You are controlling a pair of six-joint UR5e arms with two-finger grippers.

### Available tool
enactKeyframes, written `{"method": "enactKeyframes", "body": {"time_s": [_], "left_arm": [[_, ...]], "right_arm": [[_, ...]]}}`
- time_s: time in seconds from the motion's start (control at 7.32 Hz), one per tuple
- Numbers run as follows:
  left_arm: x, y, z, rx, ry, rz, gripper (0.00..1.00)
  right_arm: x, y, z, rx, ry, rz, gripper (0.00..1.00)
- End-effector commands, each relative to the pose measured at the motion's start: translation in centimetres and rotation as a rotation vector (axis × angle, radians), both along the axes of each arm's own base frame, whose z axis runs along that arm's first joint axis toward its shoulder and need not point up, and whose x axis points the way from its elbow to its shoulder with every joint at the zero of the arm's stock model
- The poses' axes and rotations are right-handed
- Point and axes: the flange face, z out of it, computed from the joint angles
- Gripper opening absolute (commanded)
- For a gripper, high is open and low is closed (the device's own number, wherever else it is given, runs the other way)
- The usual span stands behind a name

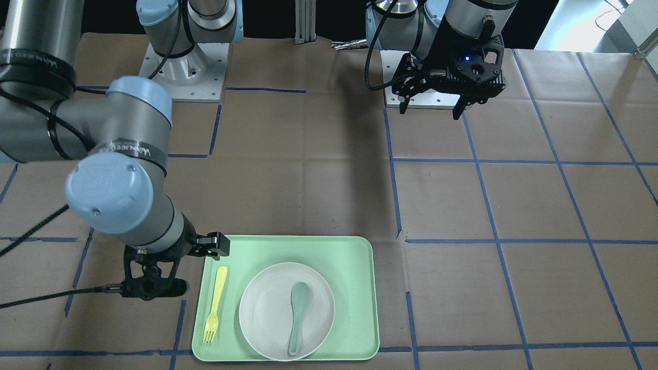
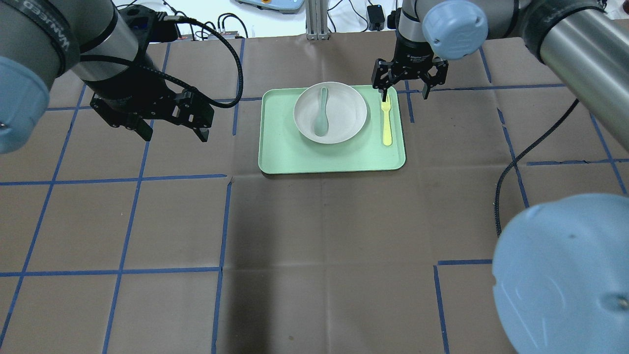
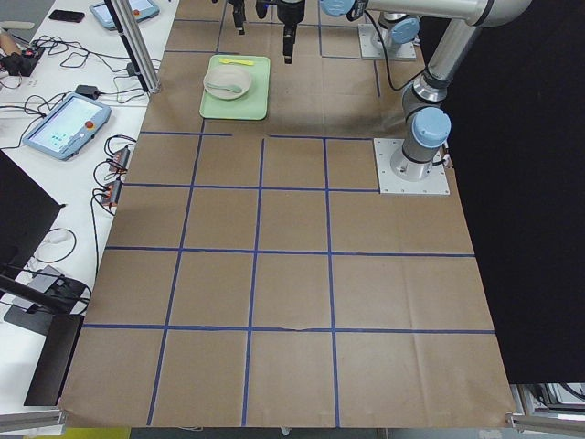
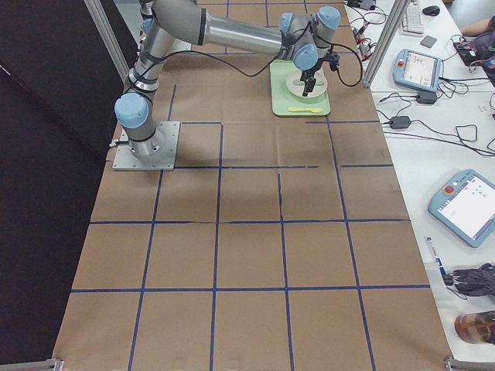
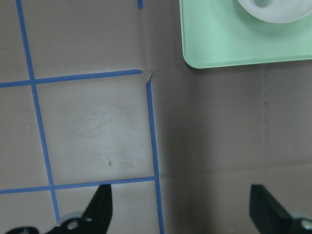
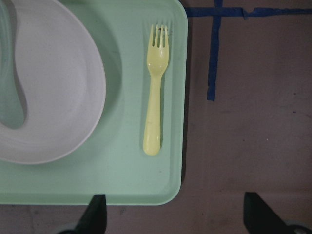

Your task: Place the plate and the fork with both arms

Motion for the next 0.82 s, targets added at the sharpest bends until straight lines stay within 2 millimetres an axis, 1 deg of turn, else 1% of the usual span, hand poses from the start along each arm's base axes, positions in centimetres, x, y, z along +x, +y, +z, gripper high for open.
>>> {"method": "enactKeyframes", "body": {"time_s": [0.0, 0.14, 0.27, 0.41, 0.55, 0.68], "left_arm": [[0.0, 0.0, 0.0, 0.001, 0.001, 0.002, 1.00], [-0.1, 0.0, 0.0, 0.001, 0.001, 0.002, 1.00], [-0.1, 0.0, 0.0, 0.001, 0.000, -0.001, 1.00], [0.0, 0.0, 0.0, 0.001, -0.003, -0.001, 1.00], [0.0, 0.0, -0.1, 0.002, -0.004, -0.001, 1.00], [-0.1, 0.1, -0.2, 0.005, -0.009, -0.004, 1.00]], "right_arm": [[-2.1, 5.9, 6.0, -0.008, -0.003, -0.016, 1.00], [-2.6, 9.0, 8.6, 0.000, -0.004, -0.022, 1.00], [-3.0, 11.8, 10.3, -0.010, -0.003, -0.028, 1.00], [-3.8, 14.2, 12.3, -0.026, -0.003, -0.043, 1.00], [-5.4, 15.1, 13.5, -0.030, -0.006, -0.071, 1.00], [-5.7, 15.4, 14.0, -0.038, -0.007, -0.088, 1.00]]}}
